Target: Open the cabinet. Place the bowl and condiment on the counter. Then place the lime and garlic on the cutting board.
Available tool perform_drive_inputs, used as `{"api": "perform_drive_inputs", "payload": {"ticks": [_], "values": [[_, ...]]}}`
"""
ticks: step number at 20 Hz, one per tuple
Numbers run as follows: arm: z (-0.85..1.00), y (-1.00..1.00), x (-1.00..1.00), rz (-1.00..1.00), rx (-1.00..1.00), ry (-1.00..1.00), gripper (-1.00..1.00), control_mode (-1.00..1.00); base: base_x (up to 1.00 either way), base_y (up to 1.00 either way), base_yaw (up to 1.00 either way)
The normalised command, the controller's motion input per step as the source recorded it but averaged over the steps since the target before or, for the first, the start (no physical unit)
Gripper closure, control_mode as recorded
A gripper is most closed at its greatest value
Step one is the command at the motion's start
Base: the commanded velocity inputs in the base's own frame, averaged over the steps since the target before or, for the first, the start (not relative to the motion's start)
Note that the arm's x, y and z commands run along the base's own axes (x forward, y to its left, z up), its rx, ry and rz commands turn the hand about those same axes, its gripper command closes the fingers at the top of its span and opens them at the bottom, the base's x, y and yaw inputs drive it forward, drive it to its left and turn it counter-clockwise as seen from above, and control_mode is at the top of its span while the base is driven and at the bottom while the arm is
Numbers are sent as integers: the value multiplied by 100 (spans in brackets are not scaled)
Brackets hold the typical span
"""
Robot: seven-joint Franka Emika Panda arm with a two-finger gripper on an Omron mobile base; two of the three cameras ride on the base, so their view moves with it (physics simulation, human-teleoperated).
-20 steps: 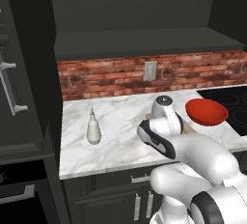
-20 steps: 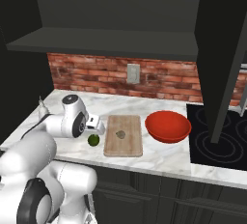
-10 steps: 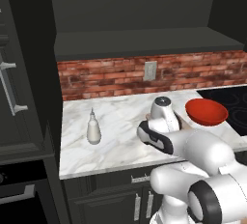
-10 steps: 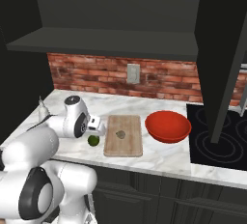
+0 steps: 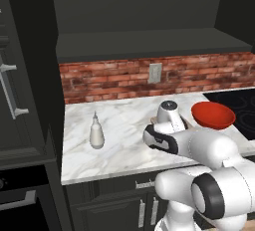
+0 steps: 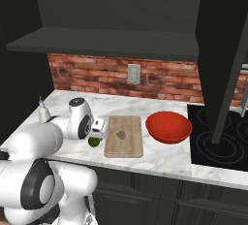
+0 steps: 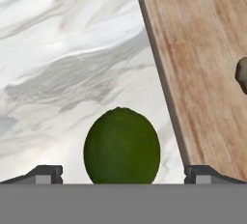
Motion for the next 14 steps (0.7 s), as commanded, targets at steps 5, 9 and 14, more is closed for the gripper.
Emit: {"api": "perform_drive_inputs", "payload": {"ticks": [5, 9, 14], "values": [[-19, 0, 0, 0, 0, 0, -100, -100, 0, 0, 0], [-20, 0, 0, 0, 0, 0, -100, -100, 0, 0, 0], [-21, 0, 0, 0, 0, 0, -100, -100, 0, 0, 0]]}}
